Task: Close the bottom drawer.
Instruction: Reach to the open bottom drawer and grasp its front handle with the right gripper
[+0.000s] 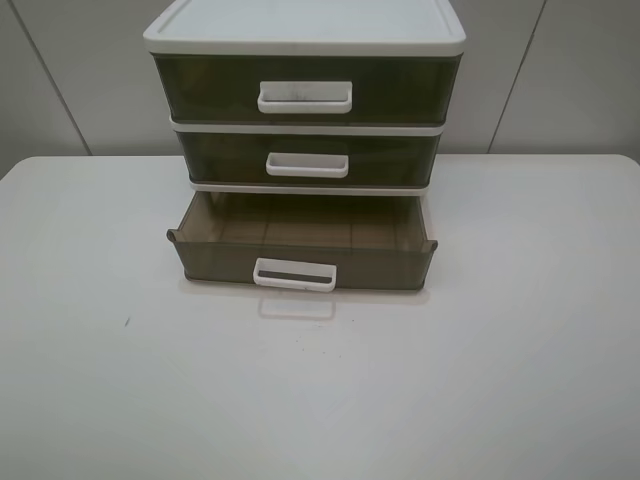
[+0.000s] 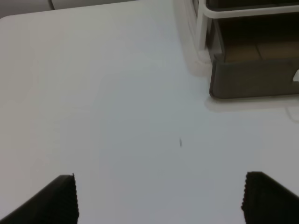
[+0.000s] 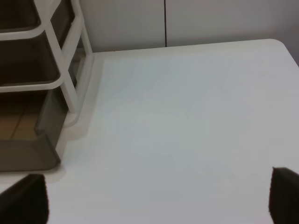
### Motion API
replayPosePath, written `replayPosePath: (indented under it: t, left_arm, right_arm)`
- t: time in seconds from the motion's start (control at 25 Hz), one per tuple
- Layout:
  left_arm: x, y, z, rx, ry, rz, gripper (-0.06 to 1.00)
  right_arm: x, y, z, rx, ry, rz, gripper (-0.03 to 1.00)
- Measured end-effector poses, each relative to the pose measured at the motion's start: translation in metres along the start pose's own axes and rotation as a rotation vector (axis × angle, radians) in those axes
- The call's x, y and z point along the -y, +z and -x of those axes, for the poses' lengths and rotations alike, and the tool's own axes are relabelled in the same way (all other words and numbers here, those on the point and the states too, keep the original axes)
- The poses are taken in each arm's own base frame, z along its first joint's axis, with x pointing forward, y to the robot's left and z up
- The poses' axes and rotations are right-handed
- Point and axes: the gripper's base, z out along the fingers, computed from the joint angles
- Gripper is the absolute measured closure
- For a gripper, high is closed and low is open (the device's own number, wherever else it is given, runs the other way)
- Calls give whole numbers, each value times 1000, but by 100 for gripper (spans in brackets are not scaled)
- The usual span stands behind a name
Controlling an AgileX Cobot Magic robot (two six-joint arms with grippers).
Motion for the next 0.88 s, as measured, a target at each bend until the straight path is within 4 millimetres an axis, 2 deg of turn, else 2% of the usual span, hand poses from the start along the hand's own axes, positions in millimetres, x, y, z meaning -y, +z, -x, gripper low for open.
replayPosePath:
  t: [0.88]
  left_arm:
    - [0, 0, 0, 0, 0, 0, 23]
  right_arm:
    - [0, 0, 0, 0, 0, 0, 14]
